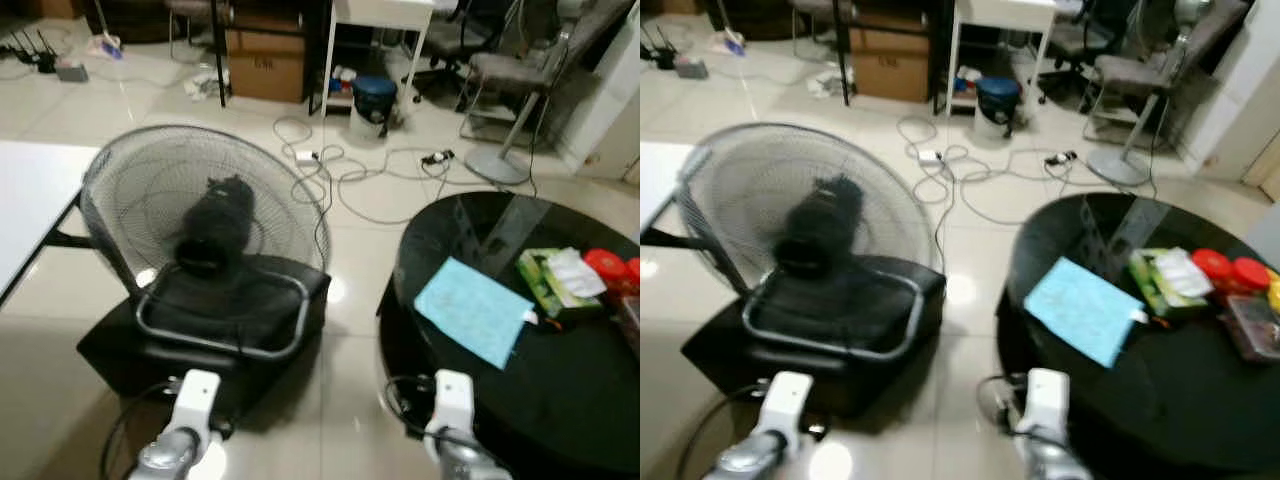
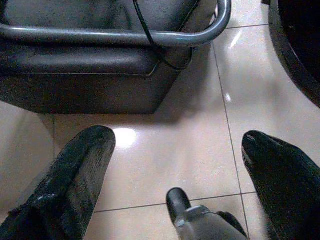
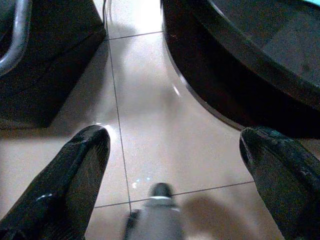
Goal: Setting the table
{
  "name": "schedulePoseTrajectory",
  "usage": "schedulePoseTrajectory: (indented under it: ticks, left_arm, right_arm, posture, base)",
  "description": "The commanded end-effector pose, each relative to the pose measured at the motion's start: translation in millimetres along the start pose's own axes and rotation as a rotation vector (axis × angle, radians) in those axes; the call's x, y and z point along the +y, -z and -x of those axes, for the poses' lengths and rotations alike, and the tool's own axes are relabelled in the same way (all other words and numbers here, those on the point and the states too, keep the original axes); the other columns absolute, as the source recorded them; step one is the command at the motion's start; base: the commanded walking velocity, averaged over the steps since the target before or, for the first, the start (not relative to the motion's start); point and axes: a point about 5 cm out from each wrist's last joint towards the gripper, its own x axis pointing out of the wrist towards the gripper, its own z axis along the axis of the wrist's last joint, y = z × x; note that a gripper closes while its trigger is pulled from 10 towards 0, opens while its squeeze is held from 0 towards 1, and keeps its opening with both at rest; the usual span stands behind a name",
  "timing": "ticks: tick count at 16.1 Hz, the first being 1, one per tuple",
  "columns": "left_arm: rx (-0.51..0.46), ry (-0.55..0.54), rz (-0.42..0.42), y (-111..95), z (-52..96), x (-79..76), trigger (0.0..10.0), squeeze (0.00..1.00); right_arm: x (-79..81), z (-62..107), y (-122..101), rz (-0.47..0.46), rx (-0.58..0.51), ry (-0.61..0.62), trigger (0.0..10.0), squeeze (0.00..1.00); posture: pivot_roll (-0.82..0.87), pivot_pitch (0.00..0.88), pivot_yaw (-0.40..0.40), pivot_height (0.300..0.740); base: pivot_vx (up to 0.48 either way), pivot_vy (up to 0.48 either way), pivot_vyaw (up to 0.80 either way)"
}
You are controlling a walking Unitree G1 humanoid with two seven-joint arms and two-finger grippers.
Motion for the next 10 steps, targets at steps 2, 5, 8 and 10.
schedulePoseTrajectory:
  ticks: [2, 5, 8, 10]
  left_arm:
    - [-0.046, 0.012, -0.034, -7.5, -2.0, -7.1, 10.0, 0.19]
    - [-0.258, -0.054, -0.043, -22.0, 3.5, -4.7, 10.0, 0.18]
    - [-1.000, -0.120, -0.307, -220.9, 70.7, 13.2, 10.0, 0.02]
    - [-1.239, -0.370, -0.460, -283.0, 146.1, 21.5, 10.0, 0.00]
  right_arm:
    - [-11.2, 0.0, -7.4, 0.046, -0.054, 0.017, 10.0, 0.00]
    - [-1.1, 3.5, -116.5, 0.102, -0.480, -0.104, 10.0, 0.00]
    - [25.8, 72.6, -235.6, 0.186, -1.011, -0.159, 10.0, 0.00]
    - [42.2, 141.0, -263.9, 0.246, -1.225, -0.228, 10.0, 0.00]
  posture:
    - [0.02, 0.000, -0.022, 0.740]
    - [0.01, 0.000, -0.013, 0.740]
    - [0.03, 0.000, -0.030, 0.740]
    - [0.05, 0.000, -0.030, 0.740]
  base:
    - [0.000, 0.000, 0.00]
    - [0.000, 0.000, 0.00]
    - [0.000, 0.000, 0.24]
    - [0.000, 0.000, 0.80]
